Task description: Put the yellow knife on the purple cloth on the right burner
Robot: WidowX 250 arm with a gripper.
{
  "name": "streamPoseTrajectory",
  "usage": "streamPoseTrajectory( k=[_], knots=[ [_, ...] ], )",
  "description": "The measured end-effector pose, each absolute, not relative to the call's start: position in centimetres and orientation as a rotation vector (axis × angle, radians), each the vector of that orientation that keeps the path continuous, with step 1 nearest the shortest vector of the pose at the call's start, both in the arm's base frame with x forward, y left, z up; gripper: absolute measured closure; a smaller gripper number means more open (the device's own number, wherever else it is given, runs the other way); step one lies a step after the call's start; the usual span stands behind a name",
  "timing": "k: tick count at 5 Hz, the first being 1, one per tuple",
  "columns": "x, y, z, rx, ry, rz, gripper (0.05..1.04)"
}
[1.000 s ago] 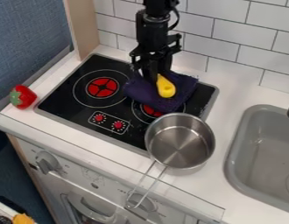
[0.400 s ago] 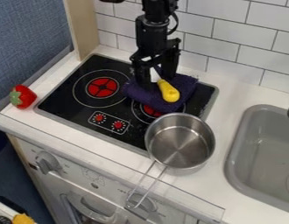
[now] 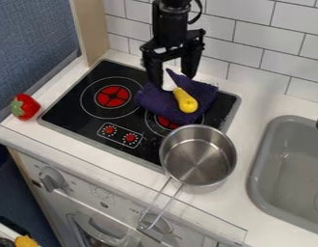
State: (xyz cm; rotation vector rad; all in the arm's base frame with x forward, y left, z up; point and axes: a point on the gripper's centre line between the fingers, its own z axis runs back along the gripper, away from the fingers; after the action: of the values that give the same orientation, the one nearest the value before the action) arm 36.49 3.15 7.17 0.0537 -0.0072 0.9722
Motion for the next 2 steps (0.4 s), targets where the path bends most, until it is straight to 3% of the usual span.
streamPoseTrajectory(
  k=[2],
  knots=[
    [34.67,3.48,10.0,0.119,-0.07,0.441,0.082]
  ],
)
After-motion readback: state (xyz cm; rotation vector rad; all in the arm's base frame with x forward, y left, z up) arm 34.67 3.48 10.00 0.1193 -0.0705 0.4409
